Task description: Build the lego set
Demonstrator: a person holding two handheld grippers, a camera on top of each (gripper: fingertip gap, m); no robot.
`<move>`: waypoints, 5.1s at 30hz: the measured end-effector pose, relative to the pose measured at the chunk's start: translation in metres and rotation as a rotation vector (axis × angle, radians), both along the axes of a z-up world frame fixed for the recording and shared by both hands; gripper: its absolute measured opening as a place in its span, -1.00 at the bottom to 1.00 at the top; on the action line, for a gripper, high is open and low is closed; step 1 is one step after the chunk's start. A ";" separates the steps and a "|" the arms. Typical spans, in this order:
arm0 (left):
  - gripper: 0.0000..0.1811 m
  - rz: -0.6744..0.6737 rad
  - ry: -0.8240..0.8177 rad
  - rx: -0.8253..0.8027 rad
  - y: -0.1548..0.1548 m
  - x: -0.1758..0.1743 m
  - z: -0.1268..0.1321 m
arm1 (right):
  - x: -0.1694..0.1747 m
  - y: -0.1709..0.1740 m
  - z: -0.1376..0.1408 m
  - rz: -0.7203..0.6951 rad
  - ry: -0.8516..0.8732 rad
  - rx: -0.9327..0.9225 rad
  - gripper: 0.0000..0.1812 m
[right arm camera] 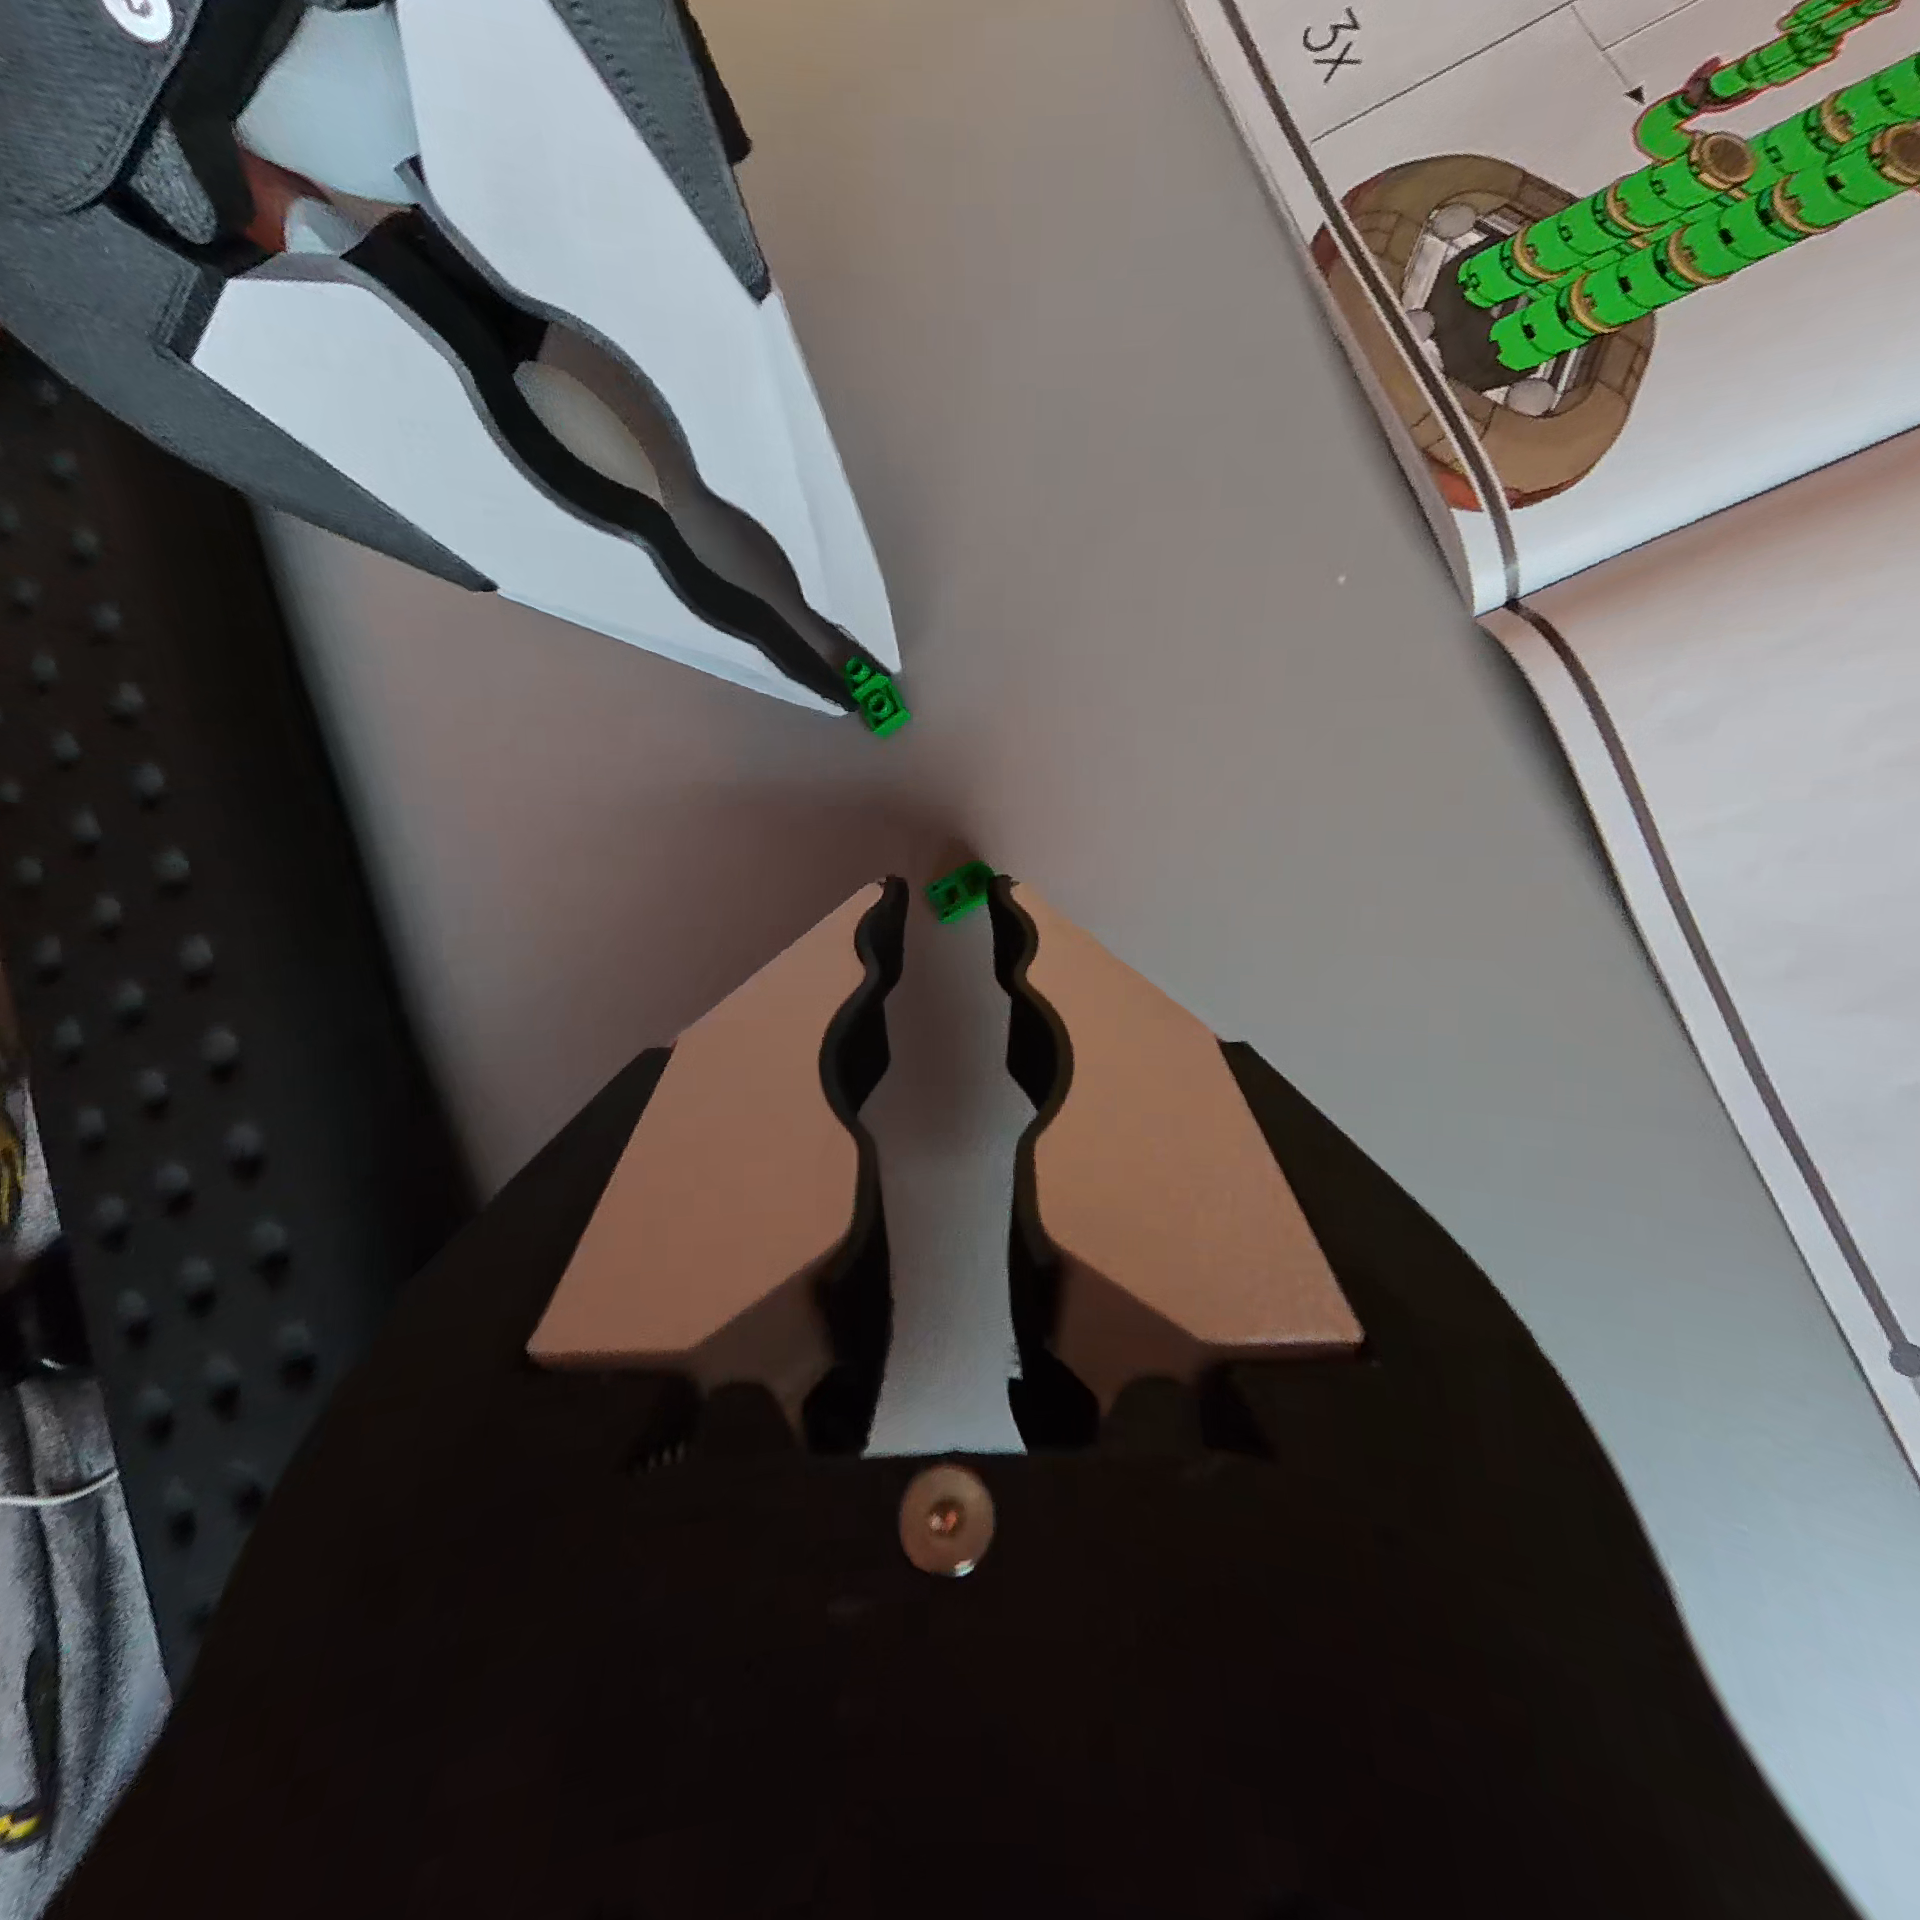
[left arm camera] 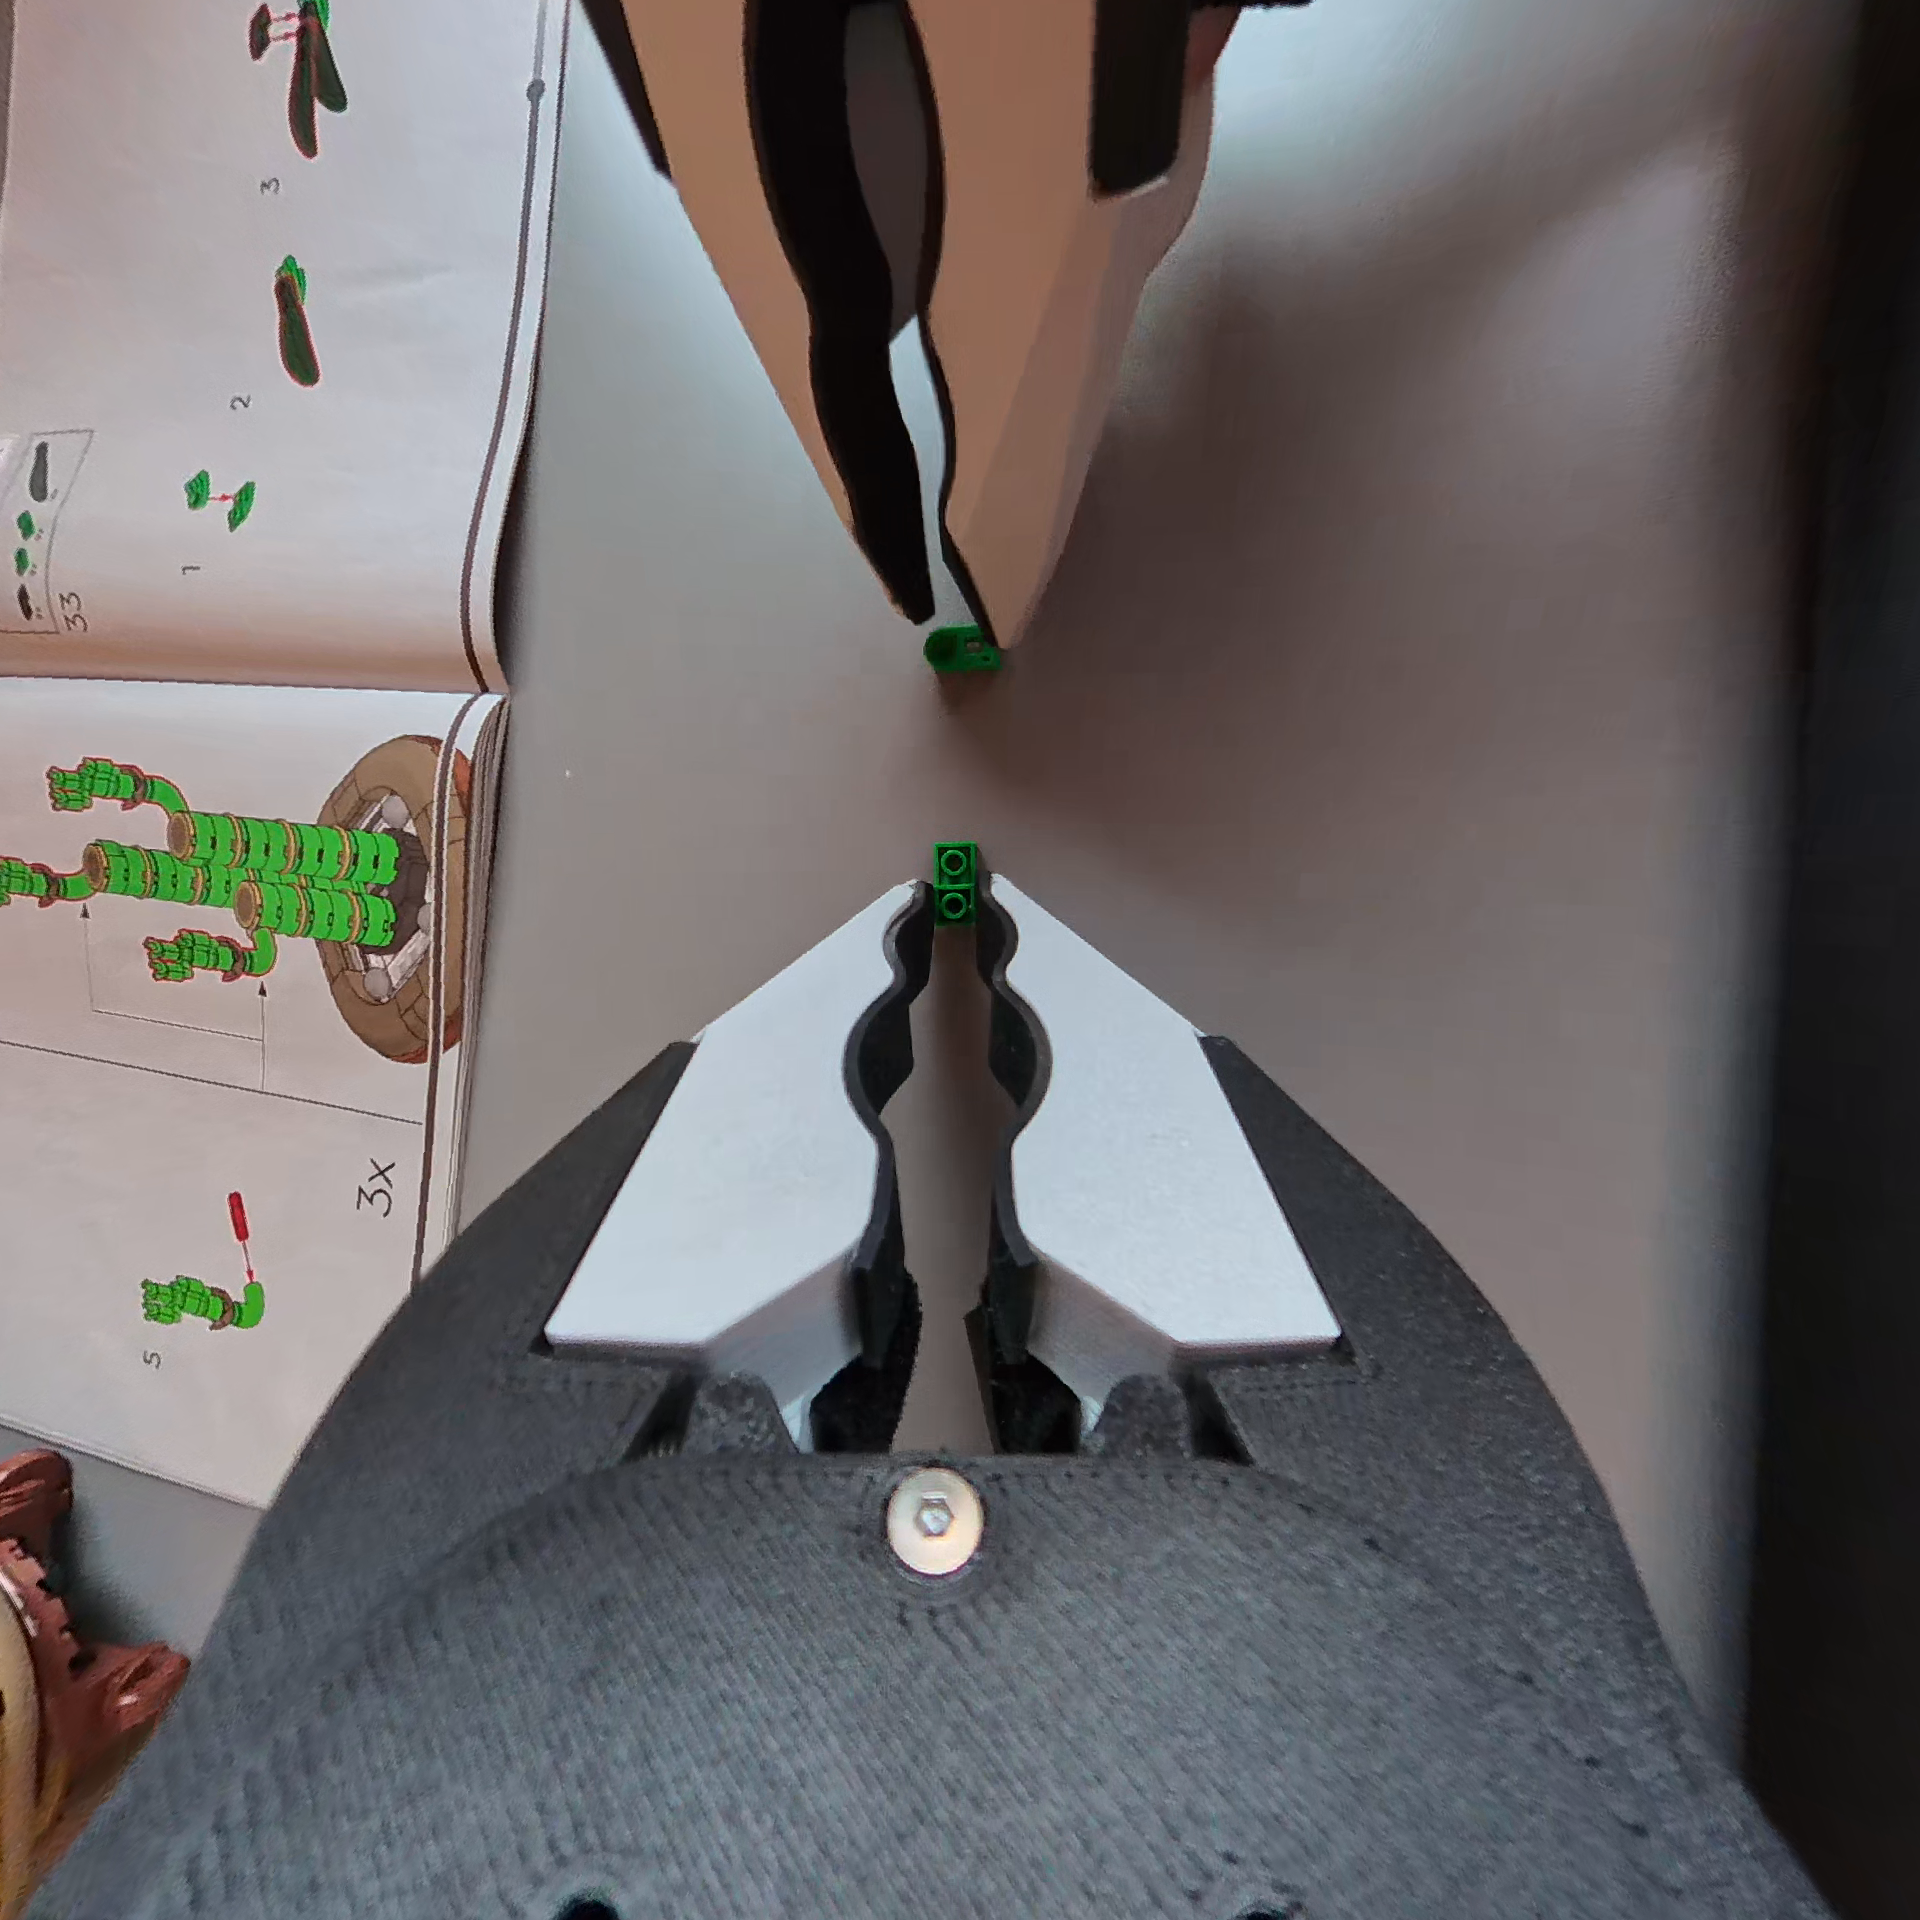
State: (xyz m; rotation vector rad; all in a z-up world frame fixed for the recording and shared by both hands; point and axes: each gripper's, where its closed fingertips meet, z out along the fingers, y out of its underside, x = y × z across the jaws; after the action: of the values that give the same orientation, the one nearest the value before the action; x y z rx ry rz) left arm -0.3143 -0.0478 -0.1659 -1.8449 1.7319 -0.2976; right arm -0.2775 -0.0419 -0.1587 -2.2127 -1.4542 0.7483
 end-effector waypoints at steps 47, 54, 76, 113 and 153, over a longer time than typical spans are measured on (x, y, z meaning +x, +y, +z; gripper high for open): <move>-0.87 0.014 -0.592 -0.505 -0.026 0.022 0.073 | -0.015 -0.033 0.058 0.206 0.423 -0.321 -0.96; -0.91 0.048 -0.612 -0.607 -0.025 0.026 0.071 | -0.015 -0.033 0.058 0.218 0.421 -0.299 -0.96; -0.96 0.307 -0.805 -0.815 0.012 0.012 0.077 | -0.025 0.004 0.078 0.189 0.320 0.539 -0.71; -0.96 0.365 -0.783 -0.793 0.018 0.013 0.069 | -0.031 0.012 0.064 0.176 0.208 0.653 -0.95; -0.95 0.429 -0.838 -0.670 0.044 -0.041 0.089 | -0.075 -0.049 0.026 0.378 0.324 0.245 -0.76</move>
State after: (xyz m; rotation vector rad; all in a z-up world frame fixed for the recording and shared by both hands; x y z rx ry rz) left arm -0.3555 -0.0043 -0.0771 -2.0123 0.6696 -1.3614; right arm -0.3525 -0.0905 -0.1332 -1.5700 -1.7046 0.9386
